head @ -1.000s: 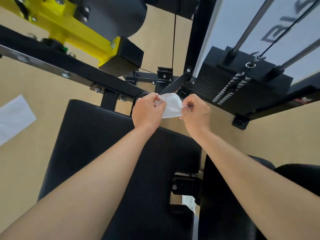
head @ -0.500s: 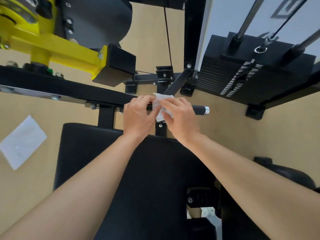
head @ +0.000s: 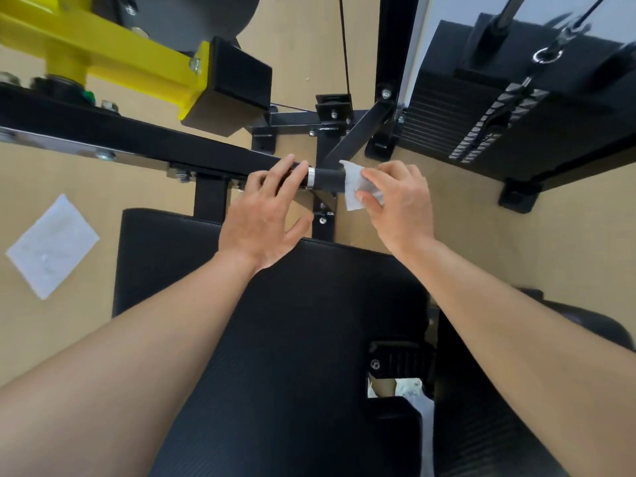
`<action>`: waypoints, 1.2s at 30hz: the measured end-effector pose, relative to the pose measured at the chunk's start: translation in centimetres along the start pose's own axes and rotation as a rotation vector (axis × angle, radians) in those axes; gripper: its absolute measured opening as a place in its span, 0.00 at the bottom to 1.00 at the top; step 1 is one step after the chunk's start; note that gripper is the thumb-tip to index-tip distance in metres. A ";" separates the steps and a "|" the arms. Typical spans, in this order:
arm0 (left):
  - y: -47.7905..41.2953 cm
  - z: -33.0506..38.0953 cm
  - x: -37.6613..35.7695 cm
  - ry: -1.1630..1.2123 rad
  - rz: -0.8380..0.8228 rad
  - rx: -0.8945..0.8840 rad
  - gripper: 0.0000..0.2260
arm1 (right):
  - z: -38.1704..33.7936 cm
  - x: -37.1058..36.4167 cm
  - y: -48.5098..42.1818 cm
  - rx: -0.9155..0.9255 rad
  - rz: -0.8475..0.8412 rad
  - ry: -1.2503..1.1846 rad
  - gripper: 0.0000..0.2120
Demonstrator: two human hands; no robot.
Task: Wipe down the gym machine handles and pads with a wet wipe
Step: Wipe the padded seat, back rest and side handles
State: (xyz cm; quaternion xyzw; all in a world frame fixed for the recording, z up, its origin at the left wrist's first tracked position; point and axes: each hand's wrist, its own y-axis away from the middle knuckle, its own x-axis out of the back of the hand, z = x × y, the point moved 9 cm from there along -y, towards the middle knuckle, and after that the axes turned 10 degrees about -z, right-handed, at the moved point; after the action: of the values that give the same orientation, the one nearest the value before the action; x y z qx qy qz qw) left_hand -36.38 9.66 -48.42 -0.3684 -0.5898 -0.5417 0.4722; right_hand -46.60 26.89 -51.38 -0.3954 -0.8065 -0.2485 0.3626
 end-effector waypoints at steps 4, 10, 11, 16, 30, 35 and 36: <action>0.0 0.2 0.3 0.005 0.049 0.011 0.28 | -3.2 -0.8 -0.5 0.086 0.030 0.003 0.14; 0.1 0.3 0.2 -0.021 0.077 0.020 0.27 | -3.3 -0.7 -0.7 0.103 0.017 0.031 0.13; 0.1 0.3 0.3 -0.022 0.080 0.018 0.27 | -2.2 -0.3 -0.4 0.078 0.020 0.056 0.13; 0.0 0.3 0.3 -0.031 0.086 0.013 0.27 | 2.1 1.0 0.8 -0.113 0.001 0.139 0.13; 0.1 0.3 0.3 -0.033 0.101 0.009 0.28 | -2.1 -0.1 -0.7 0.020 -0.013 0.062 0.14; 0.1 0.3 0.2 -0.092 0.098 0.018 0.28 | 2.5 1.4 0.9 -0.209 0.002 0.136 0.16; 0.0 0.3 0.2 -0.111 0.098 0.014 0.29 | 2.5 1.4 1.0 -0.224 -0.003 0.131 0.16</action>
State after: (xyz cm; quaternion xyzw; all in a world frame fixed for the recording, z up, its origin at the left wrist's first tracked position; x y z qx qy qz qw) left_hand -36.47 9.94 -48.24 -0.4231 -0.6001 -0.4925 0.4672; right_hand -47.33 29.78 -51.73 -0.4150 -0.7489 -0.3627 0.3679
